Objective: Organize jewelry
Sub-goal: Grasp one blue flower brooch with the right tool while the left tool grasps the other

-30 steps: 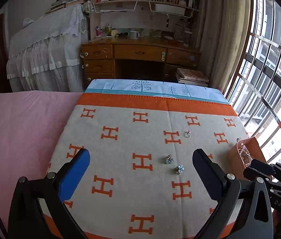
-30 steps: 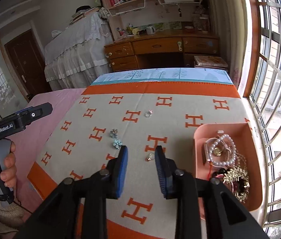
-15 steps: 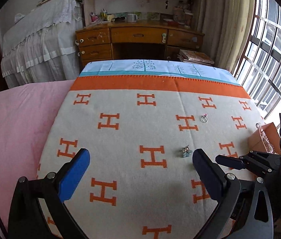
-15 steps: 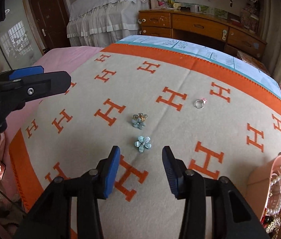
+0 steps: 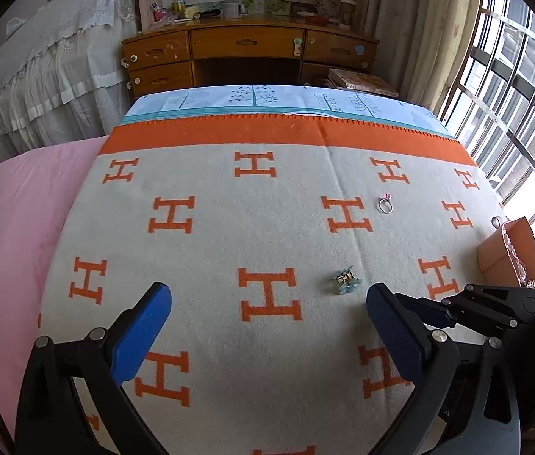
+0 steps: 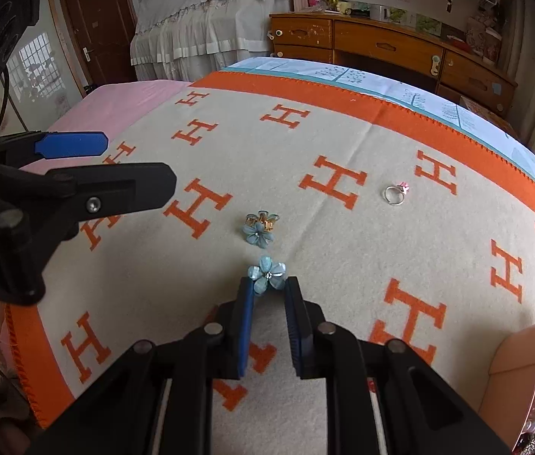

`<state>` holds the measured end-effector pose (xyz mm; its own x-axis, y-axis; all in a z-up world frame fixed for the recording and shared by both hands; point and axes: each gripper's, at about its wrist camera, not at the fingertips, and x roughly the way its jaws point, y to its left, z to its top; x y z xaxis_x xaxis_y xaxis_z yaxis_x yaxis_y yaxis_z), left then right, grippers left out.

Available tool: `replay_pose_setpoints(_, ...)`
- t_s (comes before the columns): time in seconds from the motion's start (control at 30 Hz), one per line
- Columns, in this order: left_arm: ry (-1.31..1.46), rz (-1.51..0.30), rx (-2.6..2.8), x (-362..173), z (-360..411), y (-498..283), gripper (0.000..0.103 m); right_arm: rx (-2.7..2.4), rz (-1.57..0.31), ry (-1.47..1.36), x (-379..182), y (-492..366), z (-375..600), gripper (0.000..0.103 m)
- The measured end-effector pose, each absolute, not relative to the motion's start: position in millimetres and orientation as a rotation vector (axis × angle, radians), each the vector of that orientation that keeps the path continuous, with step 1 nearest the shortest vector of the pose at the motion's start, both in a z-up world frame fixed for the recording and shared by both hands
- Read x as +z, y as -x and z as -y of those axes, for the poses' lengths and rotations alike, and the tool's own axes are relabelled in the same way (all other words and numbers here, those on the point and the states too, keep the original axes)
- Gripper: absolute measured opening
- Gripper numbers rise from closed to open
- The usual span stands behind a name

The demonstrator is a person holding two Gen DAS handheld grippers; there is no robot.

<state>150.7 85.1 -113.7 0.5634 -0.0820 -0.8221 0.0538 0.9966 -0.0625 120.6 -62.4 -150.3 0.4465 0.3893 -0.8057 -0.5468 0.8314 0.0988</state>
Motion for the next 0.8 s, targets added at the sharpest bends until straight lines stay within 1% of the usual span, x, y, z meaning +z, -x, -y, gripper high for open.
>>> replay_pose_setpoints(0.27, 0.025, -1.021, -0.077, -129.5, -50.6, -163.0, 0.101, 0.547, -0.889, 0.123, -129.0, -98.7, 103.7, 0.016)
replay_pose_setpoints(0.33, 0.030, -1.034, -0.062, -133.0, -43.4, -167.2, 0.095, 0.532, -0.879, 0.110, -125.5, -91.6, 115.4, 0.016)
replay_pose_setpoints(0.43, 0.032, -1.064, -0.029, -140.2, -34.5, -174.4, 0.079, 0.512, -0.868, 0.082, -122.3, -82.1, 132.1, 0.016)
replay_pose_setpoints(0.47, 0.035, -1.078, -0.022, -143.1, -32.2, -177.2, 0.068, 0.507, -0.865, 0.074, -121.4, -79.0, 137.4, 0.016)
replay_pose_setpoints(0.5, 0.043, -1.094, -0.018, -146.6, -30.7, -180.2, 0.060, 0.502, -0.860, 0.069, -120.9, -76.3, 141.5, 0.016)
replay_pose_setpoints(0.57, 0.056, -1.125, -0.003, -153.6, -27.8, -184.2, 0.056, 0.488, -0.852, 0.062, -120.2, -73.4, 150.3, 0.016)
replay_pose_setpoints(0.67, 0.053, -1.135, 0.029, -158.8, -23.4, -186.8, 0.046, 0.477, -0.849, 0.035, -119.0, -71.8, 163.5, 0.016)
replay_pose_setpoints(0.7, 0.047, -1.134, 0.036, -159.1, -21.6, -187.1, 0.034, 0.472, -0.846, 0.027, -118.5, -71.6, 167.6, 0.016)
replay_pose_setpoints(0.77, 0.034, -1.134, 0.044, -158.2, -17.7, -187.5, 0.020, 0.464, -0.838, 0.010, -117.0, -71.2, 175.2, 0.016)
replay_pose_setpoints(0.8, 0.025, -1.136, 0.052, -157.9, -16.0, -187.4, 0.020, 0.461, -0.833, 0.001, -115.7, -71.2, 178.5, 0.016)
